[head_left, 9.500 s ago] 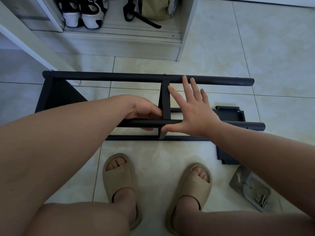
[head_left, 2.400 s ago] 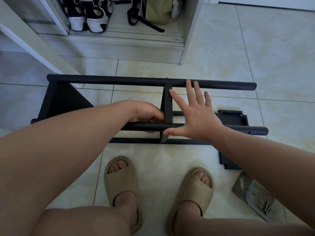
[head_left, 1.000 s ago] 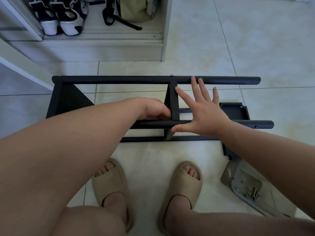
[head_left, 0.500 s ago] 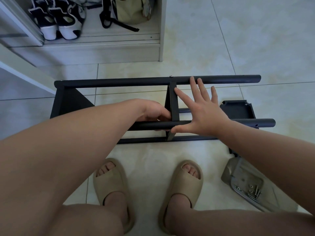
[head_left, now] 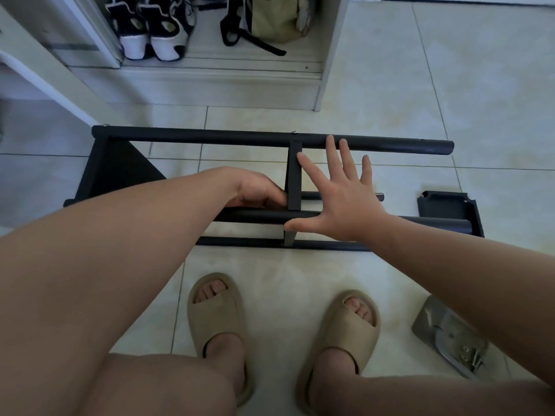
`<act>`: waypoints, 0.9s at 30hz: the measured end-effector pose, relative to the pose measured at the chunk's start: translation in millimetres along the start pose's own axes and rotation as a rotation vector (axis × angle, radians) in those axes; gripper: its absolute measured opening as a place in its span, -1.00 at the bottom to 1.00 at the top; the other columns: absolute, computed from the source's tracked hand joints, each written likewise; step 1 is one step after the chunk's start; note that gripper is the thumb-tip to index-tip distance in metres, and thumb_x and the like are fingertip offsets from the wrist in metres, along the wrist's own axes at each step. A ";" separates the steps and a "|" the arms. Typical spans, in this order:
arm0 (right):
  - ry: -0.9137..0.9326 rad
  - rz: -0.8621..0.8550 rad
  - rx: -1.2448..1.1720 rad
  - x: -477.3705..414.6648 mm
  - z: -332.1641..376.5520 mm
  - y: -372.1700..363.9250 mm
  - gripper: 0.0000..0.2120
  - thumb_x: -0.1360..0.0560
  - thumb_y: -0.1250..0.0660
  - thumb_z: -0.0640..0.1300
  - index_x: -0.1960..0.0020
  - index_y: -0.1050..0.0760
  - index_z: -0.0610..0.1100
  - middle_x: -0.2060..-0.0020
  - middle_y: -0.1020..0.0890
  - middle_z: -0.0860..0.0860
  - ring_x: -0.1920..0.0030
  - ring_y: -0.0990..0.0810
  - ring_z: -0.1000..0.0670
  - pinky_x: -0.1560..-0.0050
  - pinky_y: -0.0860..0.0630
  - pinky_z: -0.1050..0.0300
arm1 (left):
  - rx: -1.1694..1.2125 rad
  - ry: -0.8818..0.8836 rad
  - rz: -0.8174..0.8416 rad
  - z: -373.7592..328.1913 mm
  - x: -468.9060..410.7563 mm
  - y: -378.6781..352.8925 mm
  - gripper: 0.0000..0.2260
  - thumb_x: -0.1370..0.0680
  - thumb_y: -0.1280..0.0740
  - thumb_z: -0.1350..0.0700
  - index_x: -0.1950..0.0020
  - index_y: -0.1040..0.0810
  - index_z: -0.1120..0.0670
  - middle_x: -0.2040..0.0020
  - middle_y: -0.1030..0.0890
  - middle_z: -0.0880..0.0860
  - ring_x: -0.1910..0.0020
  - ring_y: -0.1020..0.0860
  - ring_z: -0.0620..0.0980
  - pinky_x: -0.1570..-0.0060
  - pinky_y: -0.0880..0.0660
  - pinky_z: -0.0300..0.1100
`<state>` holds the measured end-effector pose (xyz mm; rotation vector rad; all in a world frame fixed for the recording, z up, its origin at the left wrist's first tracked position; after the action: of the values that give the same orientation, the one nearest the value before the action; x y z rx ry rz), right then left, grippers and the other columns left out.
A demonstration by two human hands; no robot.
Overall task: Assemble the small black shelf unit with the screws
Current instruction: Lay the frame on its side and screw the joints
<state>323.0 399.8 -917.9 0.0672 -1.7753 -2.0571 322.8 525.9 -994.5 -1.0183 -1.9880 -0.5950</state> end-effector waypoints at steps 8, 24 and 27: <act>0.030 -0.014 0.001 -11.6 23.8 -3.3 0.20 -0.14 0.08 0.75 -0.63 0.25 0.19 -0.61 0.34 -0.15 -0.59 0.38 -0.20 -0.54 0.20 -0.39 | 0.170 -0.014 0.072 16.3 10.8 6.4 -0.70 -0.52 -0.31 0.13 -0.21 -0.59 0.22 0.03 -0.61 0.12 0.07 -0.53 0.07 -0.02 -0.47 -0.10; 0.032 -0.013 -0.024 -10.6 23.2 -1.2 0.19 -0.15 0.05 0.74 -0.63 0.23 0.21 -0.61 0.32 -0.13 -0.60 0.38 -0.19 -0.56 0.16 -0.37 | 0.277 -0.017 0.064 13.6 8.7 4.2 -0.80 -0.60 -0.22 0.23 -0.19 -0.52 0.11 -0.02 -0.58 0.10 0.02 -0.54 0.05 -0.02 -0.51 -0.11; 0.037 -0.016 -0.037 -10.3 23.2 -0.6 0.19 -0.15 0.03 0.73 -0.63 0.21 0.21 -0.62 0.31 -0.13 -0.60 0.37 -0.19 -0.55 0.16 -0.37 | 0.236 0.055 0.055 21.0 6.5 2.3 -0.84 -0.62 -0.25 0.10 -0.08 -0.60 0.08 0.16 -0.65 0.00 0.06 -0.59 -0.04 -0.04 -0.56 -0.14</act>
<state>325.2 425.1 -916.6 0.1084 -1.7198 -2.0855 313.1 544.7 -1000.9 -0.8986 -1.9229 -0.3447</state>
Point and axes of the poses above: each hand's wrist, its own x-axis away from the middle knuckle, its own y-axis out of the back of the hand, z = x × y, the point moved 10 cm from there along -x, towards the middle knuckle
